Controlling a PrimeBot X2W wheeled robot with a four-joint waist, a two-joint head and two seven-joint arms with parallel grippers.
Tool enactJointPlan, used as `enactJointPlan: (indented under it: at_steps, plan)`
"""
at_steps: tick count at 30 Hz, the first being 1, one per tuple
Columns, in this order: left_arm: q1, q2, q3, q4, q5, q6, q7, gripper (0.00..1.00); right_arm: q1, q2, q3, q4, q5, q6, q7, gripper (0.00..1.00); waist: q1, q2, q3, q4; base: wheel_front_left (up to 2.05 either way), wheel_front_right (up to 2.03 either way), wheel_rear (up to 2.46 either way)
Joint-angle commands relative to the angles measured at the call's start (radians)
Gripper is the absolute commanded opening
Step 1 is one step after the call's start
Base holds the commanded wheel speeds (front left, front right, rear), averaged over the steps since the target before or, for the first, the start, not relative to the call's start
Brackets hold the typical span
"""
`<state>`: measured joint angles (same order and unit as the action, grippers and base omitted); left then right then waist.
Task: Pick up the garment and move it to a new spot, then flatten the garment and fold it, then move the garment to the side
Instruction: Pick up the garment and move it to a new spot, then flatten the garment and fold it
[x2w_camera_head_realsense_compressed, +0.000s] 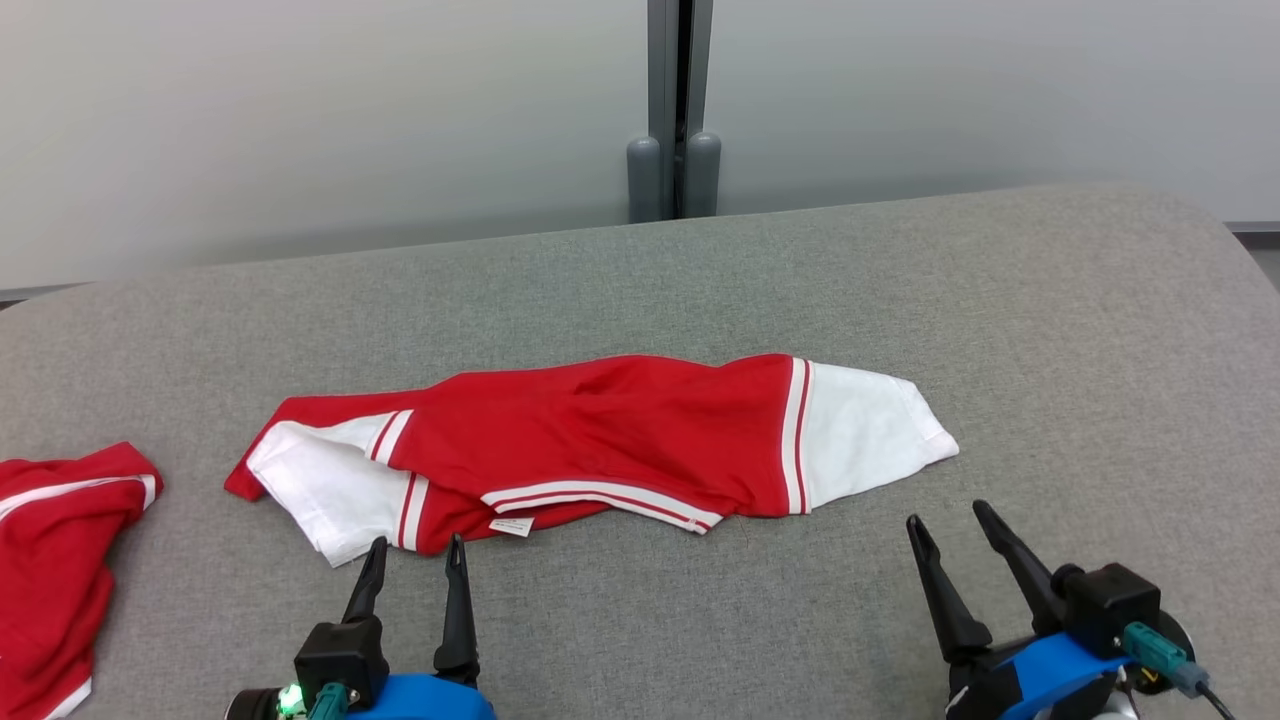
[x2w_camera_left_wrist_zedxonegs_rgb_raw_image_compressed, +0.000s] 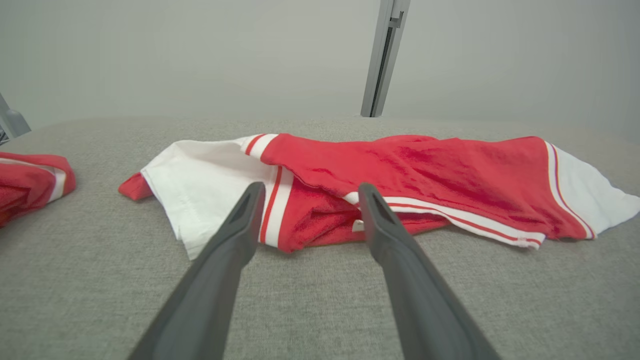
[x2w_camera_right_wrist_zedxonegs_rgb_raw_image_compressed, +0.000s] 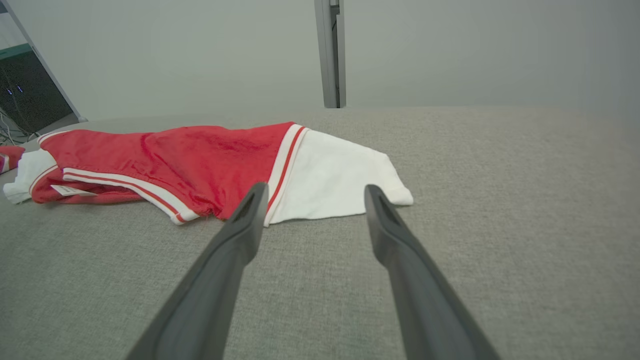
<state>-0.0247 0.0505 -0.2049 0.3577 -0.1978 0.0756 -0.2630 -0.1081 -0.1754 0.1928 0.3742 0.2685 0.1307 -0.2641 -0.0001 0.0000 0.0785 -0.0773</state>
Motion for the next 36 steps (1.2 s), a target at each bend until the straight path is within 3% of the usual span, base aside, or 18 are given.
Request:
enactJointPlan:
  at_steps: [1, 17, 24, 36]
  plan:
    - [0.004, 0.0, 0.0, 0.004, -0.004, 0.004, -0.003, 1.0, 0.016, 0.004, -0.003, 0.003, -0.008, 0.0, 0.0, 1.0, 0.0001, 0.0, -0.006, -0.002, 0.0, 0.0, 0.0]
    - [0.007, 0.0, -0.025, 0.024, -0.016, 0.006, -0.003, 1.0, 0.034, 0.016, -0.017, 0.014, -0.014, 0.0, 0.0, 1.0, 0.0001, 0.0, -0.023, 0.033, 0.0, 0.0, 0.0]
    - [-0.026, 0.0, -0.057, 0.012, -0.019, 0.012, -0.003, 1.0, -0.041, -0.003, -0.02, 0.058, 0.021, 0.0, 0.0, 1.0, 0.0001, 0.0, 0.041, 0.057, 0.0, 0.0, 0.0]
    - [-0.105, 0.0, -0.143, -0.004, -0.044, 0.049, -0.003, 1.0, -0.189, -0.063, 0.08, 0.173, 0.059, 0.0, 0.0, 1.0, 0.0001, 0.0, 0.173, 0.15, 0.0, 0.0, 0.0]
